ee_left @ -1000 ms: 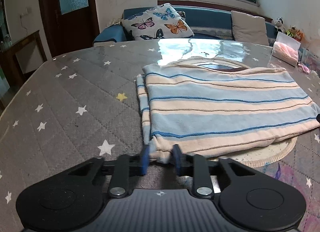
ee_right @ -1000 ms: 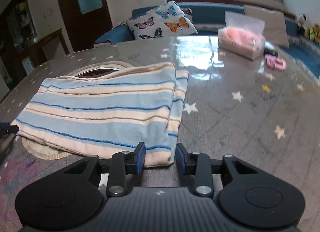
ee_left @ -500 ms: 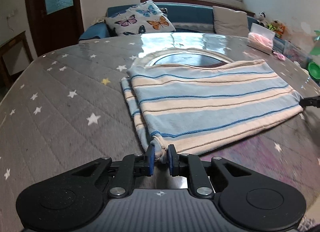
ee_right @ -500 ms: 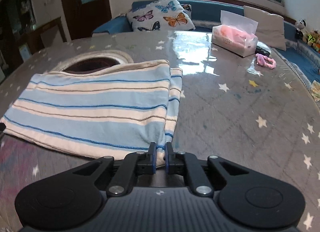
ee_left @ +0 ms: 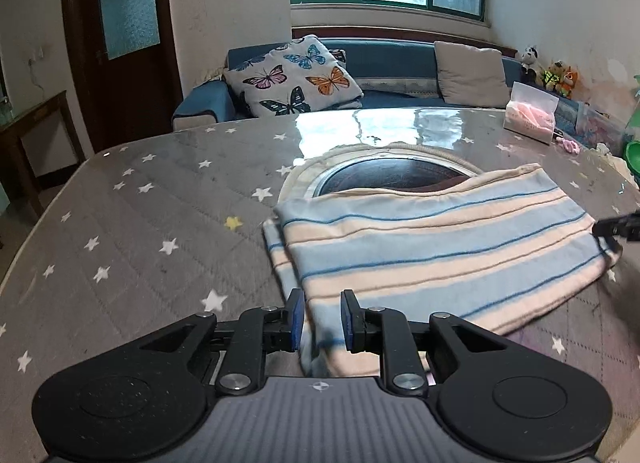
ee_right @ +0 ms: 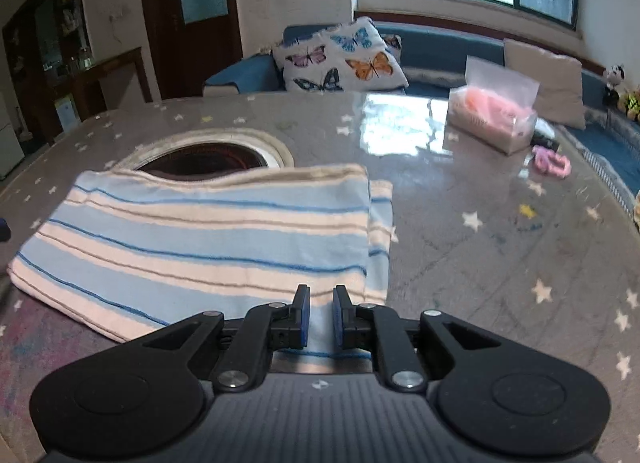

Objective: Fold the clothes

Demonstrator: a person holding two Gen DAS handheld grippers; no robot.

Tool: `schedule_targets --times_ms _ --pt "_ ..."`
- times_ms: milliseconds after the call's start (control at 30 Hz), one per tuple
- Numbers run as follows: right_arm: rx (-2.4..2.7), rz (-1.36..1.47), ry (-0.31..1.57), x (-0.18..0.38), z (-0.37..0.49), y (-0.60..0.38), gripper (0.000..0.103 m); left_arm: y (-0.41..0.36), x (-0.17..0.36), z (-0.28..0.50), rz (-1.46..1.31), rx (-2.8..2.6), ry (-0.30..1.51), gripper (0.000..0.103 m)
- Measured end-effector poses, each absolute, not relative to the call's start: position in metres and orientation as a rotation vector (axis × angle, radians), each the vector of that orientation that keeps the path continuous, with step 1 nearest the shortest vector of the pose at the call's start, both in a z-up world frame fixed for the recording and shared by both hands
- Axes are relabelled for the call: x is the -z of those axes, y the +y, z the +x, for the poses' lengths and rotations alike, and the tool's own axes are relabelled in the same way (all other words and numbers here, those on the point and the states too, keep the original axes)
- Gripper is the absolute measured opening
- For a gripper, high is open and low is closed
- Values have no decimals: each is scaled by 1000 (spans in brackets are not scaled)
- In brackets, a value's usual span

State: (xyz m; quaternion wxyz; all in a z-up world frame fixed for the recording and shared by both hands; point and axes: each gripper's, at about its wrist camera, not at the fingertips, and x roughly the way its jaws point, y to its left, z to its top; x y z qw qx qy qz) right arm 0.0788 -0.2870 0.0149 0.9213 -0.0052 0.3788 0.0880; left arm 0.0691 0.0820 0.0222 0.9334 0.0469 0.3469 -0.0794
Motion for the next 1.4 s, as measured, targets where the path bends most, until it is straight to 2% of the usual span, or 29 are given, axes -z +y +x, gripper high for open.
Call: schedule_targets --times_ms 200,300,533,633,700,733,867,933,1000,1167,1400 --pt "-138 -7 807 -6 81 -299 11 73 -12 90 97 169 737 22" --pt "-142 -21 791 -12 84 -297 12 69 -8 100 101 168 742 32" --pt "-159 -10 805 -2 100 -293 13 70 11 119 130 134 797 33" --pt "-149 -2 807 -6 104 -297 17 76 12 125 116 111 805 43" --pt "-150 -13 806 -9 109 -297 17 76 10 129 116 95 799 55" --pt "-154 -15 806 -10 113 -296 17 76 8 131 115 93 794 56" --pt "-172 -26 796 -12 133 -288 18 69 5 144 118 77 785 79" --pt "-179 -30 787 -13 145 -283 18 65 5 151 134 69 773 84" --pt "-188 -28 781 -13 157 -279 19 63 3 159 148 56 763 95" --pt "-192 -41 778 -9 187 -271 23 64 2 179 156 15 744 101" --pt "-167 -33 787 5 212 -274 23 75 10 210 137 -55 759 101"
